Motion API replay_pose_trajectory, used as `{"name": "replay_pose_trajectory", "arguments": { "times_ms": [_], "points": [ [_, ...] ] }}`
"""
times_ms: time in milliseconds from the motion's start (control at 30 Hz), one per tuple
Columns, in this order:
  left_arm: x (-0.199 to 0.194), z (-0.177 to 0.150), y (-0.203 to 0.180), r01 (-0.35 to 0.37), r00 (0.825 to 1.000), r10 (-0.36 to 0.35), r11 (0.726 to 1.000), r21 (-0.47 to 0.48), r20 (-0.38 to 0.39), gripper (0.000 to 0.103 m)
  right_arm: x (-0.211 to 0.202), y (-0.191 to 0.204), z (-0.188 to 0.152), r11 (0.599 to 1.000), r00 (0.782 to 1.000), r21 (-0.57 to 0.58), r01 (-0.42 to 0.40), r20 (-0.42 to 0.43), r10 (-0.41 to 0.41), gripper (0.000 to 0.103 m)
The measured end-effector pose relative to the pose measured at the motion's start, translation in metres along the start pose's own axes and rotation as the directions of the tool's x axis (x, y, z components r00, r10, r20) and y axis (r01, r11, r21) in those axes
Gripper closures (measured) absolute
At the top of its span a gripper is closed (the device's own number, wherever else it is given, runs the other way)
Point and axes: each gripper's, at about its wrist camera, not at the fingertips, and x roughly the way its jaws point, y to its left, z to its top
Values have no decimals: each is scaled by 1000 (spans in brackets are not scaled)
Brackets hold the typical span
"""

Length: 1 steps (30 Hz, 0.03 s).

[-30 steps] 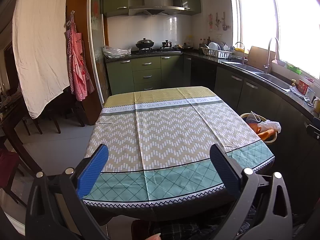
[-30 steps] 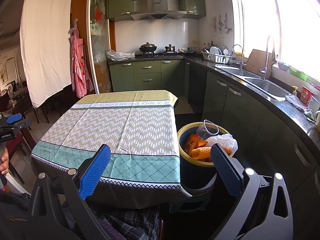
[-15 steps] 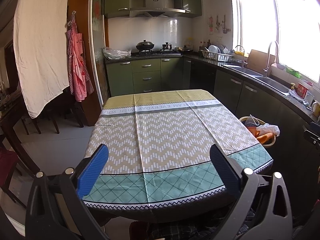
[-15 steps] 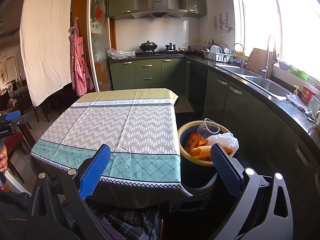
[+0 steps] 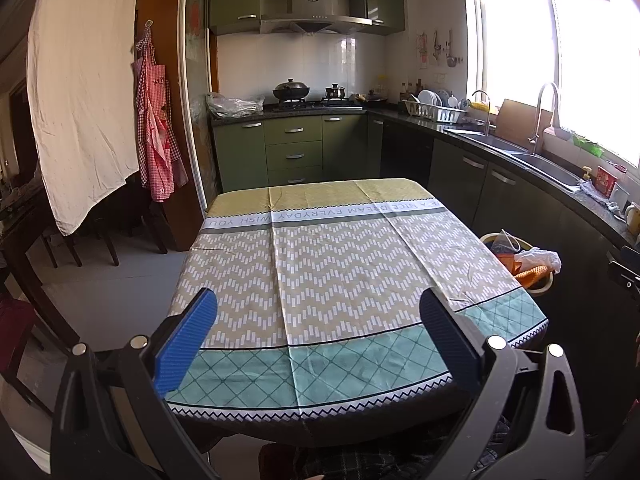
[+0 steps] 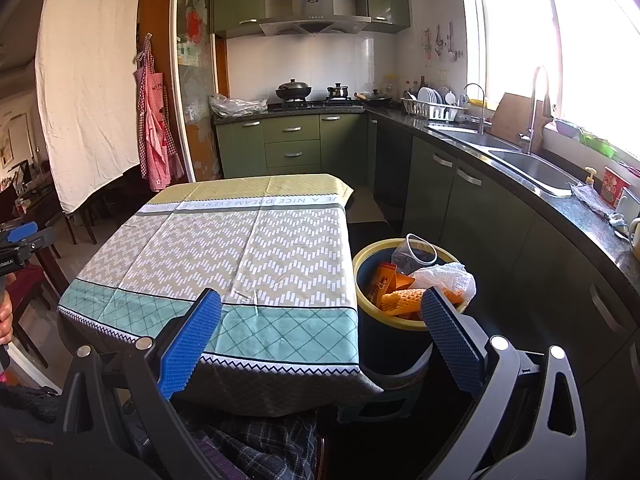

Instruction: Collect trash

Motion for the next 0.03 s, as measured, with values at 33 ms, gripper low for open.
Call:
{"name": "replay_pose_trajectory", "arguments": {
  "times_ms": [33],
  "points": [
    [0,0,0,0,1000,0,1000,2,0,7,1,-1,0,1000,1000,1,2,-1,-2,4]
  ]
}}
